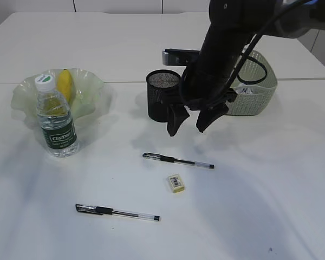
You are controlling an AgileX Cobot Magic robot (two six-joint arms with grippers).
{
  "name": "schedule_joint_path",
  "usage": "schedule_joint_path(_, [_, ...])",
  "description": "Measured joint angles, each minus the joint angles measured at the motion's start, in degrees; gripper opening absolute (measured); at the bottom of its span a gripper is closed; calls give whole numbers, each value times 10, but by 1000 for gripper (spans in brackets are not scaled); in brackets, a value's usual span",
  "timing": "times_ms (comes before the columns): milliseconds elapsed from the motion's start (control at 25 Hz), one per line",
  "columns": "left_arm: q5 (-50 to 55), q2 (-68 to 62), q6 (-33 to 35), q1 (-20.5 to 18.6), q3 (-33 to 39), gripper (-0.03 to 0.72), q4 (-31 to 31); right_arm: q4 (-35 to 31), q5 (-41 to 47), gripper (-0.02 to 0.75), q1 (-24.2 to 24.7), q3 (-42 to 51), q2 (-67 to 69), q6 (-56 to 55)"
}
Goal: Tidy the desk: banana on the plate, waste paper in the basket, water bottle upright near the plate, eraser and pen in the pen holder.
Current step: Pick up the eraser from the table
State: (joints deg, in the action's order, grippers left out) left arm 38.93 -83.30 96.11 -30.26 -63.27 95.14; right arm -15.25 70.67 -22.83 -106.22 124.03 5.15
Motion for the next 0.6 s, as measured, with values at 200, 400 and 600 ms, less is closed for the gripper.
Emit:
schedule_joint_path(200, [14,0,0,0,0,-24,-1,-2,-1,552,-8,32,-20,0])
schedule_joint_path(400, [16,0,0,0,0,-24,-3,-3,-3,552,-42,67,-23,0])
schedule_joint_path(600, [19,0,0,0,0,-24,-4,-5,-4,552,-59,103,-23,0])
